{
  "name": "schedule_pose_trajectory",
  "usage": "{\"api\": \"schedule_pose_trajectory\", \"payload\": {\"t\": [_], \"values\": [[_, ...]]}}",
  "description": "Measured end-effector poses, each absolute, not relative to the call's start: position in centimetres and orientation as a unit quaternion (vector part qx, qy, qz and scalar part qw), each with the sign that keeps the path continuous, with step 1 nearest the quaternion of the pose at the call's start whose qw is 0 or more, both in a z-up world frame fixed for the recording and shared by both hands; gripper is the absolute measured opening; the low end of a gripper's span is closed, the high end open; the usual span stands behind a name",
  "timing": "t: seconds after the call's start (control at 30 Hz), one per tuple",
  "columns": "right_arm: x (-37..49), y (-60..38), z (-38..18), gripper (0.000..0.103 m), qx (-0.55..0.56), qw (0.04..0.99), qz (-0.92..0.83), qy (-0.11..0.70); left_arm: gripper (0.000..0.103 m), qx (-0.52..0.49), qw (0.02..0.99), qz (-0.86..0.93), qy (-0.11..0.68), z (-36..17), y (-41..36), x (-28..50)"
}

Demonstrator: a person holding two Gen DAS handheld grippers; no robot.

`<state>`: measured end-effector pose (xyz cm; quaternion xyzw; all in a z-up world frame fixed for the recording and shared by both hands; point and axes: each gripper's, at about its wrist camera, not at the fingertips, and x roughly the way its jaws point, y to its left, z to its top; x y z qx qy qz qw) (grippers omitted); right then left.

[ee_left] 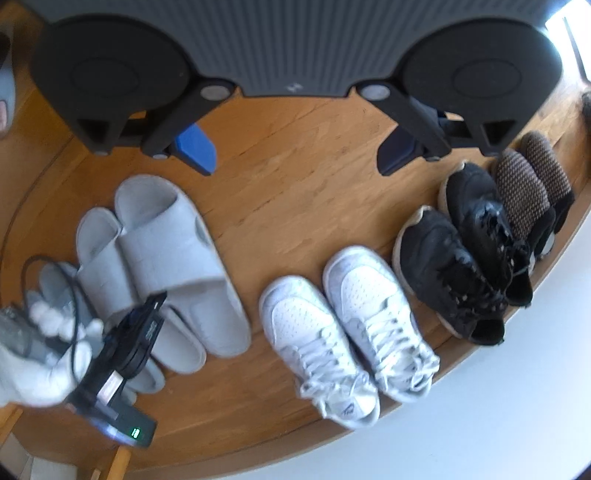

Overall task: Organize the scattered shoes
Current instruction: 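Close the right tool on the light grey slides and place them beside the white sneakers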

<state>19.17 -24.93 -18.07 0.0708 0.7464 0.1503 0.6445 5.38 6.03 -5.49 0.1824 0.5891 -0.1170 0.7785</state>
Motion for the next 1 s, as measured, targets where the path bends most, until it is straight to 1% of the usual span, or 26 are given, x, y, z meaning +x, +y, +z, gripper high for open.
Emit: {"api": "schedule_pose_trajectory", "payload": {"t": [0.17, 0.4, 0.6, 0.8, 0.87, 0.97, 1.0], "values": [[21.1, -26.2, -17.4, 0.016, 0.092, 0.662, 0.155, 0.727, 0.094, 0.158, 0.773, -0.086, 0.608, -6.1, 6.1, 5.2], [28.0, -27.8, -17.4, 0.016, 0.128, 0.687, 0.115, 0.706, 0.094, 0.132, 0.772, -0.080, 0.616, -6.5, 5.4, 4.0], [33.5, -26.7, -17.3, 0.016, 0.129, 0.713, 0.106, 0.681, 0.094, 0.103, 0.767, -0.068, 0.630, -6.8, 5.0, 2.8], [36.1, -23.6, -17.3, 0.016, 0.091, 0.725, 0.131, 0.670, 0.094, 0.097, 0.767, -0.074, 0.630, -6.7, 3.9, 2.1], [36.6, -23.2, -17.3, 0.018, 0.090, 0.725, 0.138, 0.668, 0.094, 0.093, 0.771, -0.074, 0.626, -6.7, 3.6, 2.1], [36.7, -23.6, -17.4, 0.027, 0.117, 0.722, 0.147, 0.666, 0.094, 0.087, 0.773, -0.075, 0.624, -6.9, 3.2, 1.9], [36.5, -24.3, -17.1, 0.035, 0.136, 0.720, 0.153, 0.663, 0.094, 0.086, 0.773, -0.077, 0.624, -6.9, 3.1, 1.7]]}}
